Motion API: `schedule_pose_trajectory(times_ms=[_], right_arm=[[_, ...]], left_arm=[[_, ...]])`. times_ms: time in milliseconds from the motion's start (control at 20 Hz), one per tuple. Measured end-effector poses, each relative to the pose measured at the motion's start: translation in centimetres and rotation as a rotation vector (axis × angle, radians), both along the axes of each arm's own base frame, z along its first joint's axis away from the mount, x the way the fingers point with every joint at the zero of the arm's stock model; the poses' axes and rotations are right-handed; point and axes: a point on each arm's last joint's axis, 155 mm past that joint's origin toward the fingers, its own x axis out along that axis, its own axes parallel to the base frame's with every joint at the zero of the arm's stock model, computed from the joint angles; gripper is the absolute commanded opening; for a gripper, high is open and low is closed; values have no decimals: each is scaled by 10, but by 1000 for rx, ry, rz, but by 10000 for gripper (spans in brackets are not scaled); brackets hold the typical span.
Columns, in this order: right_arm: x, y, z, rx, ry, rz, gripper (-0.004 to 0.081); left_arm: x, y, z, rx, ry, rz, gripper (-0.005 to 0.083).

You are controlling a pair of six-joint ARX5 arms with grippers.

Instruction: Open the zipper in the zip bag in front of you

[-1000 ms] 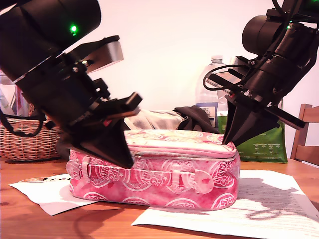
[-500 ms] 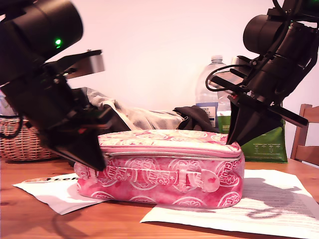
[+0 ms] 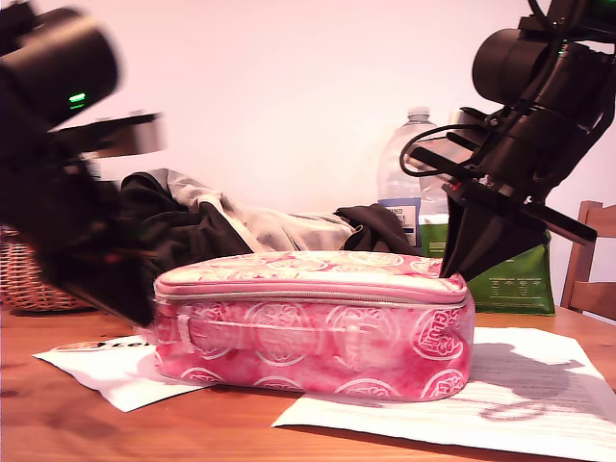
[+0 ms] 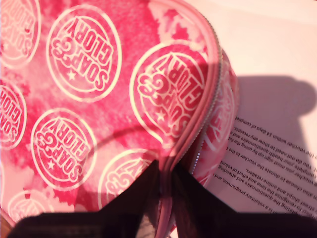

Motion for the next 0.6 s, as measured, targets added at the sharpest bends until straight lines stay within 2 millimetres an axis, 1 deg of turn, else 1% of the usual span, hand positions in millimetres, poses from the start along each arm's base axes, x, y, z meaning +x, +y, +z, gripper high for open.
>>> schedule_pose_trajectory(times_ms=[50, 100, 250, 300, 450, 550, 600], right_arm=[[0, 1, 0, 2, 0, 6, -11], [-1, 2, 1, 9, 1, 11, 9], [-2, 3, 2, 40, 11, 19, 187], [-4, 4, 3, 55, 19, 24, 224], [-11, 7, 5, 111, 59, 40, 249], [-20, 3, 2, 116, 109, 35, 254], [-23, -1, 1, 116, 134, 25, 270]], left_arm=[[-1, -1, 0, -6, 3, -5, -19], [-1, -3, 1, -12, 4, -11, -19], [-3, -6, 2, -30, 9, -23, -19], [-3, -6, 2, -34, 11, -26, -19], [-4, -7, 2, -37, 15, -28, -19], [-4, -6, 1, -36, 16, -28, -19], [-4, -6, 1, -36, 16, -28, -19]])
